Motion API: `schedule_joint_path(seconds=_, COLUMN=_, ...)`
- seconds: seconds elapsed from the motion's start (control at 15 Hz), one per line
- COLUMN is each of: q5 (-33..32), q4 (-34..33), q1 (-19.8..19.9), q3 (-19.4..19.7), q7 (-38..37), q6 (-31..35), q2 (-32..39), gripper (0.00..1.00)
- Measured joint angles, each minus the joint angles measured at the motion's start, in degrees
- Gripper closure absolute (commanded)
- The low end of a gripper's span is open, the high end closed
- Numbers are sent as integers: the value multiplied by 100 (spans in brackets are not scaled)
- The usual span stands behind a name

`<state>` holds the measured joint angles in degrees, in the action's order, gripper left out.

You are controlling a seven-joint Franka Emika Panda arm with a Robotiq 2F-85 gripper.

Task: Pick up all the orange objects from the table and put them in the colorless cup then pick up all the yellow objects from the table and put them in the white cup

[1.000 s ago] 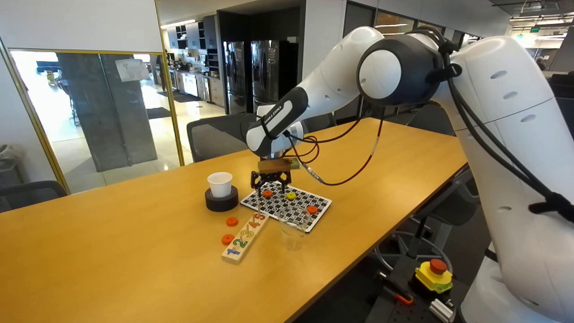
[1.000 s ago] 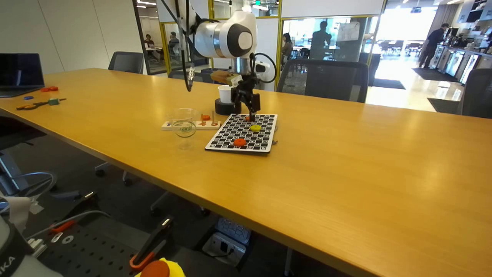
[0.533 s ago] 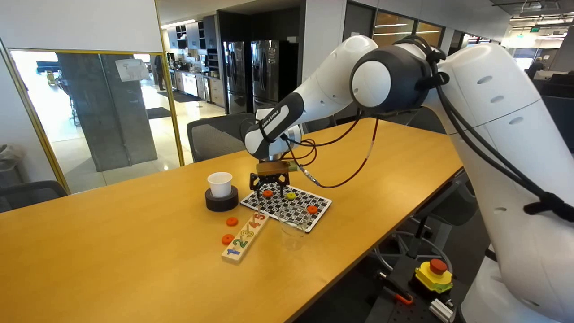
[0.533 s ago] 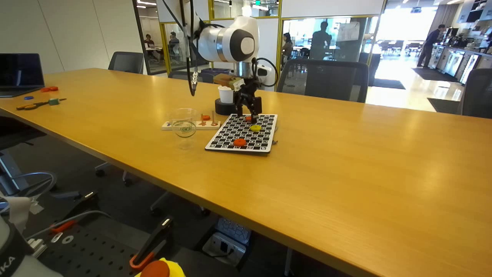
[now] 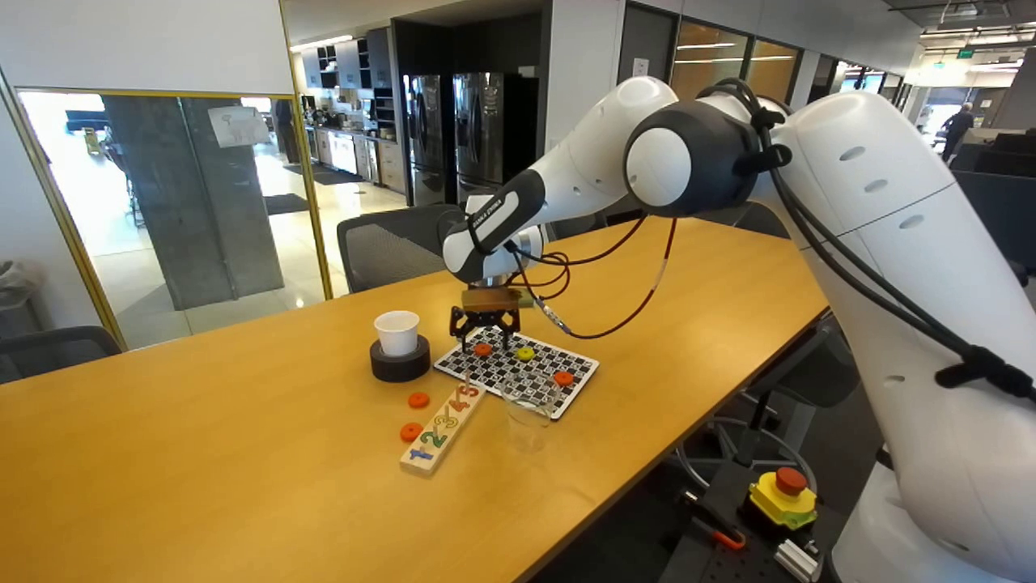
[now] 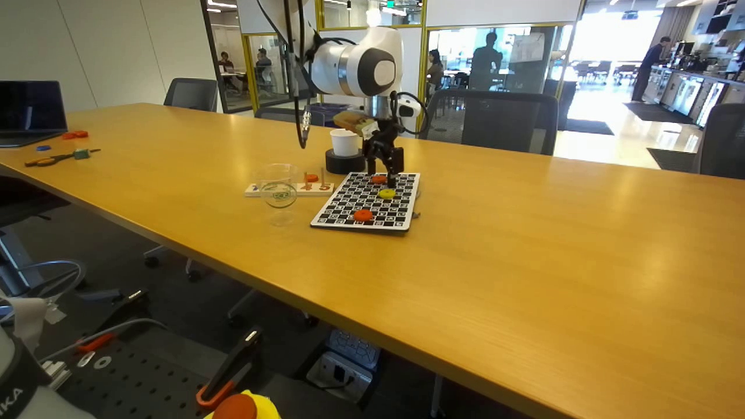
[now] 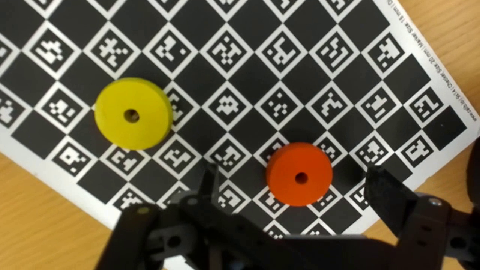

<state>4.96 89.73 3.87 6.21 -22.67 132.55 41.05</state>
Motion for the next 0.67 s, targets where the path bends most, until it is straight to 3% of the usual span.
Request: schedule_joint_path(seconds=0.67, q5=2, q4=-115, q1=-21, q3=1, q7=-1, q6=-199, q2=21, gripper=0)
